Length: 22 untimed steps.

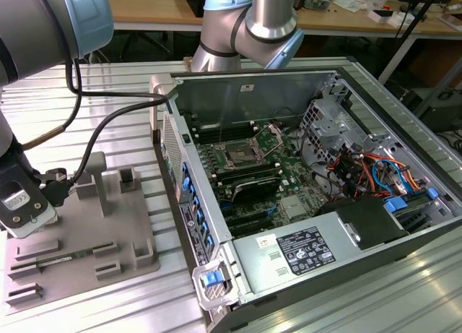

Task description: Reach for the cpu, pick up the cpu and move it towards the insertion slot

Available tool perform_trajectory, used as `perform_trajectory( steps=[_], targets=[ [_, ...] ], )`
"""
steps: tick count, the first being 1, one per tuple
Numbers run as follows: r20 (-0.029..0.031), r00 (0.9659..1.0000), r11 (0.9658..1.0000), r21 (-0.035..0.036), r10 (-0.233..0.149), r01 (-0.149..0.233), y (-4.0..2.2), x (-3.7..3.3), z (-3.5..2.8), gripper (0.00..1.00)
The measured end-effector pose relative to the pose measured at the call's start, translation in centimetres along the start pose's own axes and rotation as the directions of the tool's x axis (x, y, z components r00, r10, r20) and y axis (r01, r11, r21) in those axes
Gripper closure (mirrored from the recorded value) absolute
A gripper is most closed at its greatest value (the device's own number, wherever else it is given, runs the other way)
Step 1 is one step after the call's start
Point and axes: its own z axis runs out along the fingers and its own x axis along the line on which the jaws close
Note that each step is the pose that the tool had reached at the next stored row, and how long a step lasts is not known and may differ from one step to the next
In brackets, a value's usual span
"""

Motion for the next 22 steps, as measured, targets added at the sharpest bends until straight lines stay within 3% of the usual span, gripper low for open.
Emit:
perform_trajectory(
  steps=[22],
  targets=[
    [0.0000,1.0000,1.0000,0.0000,0.000,0.000,0.06,0.01,-0.80,0.45]
  ],
)
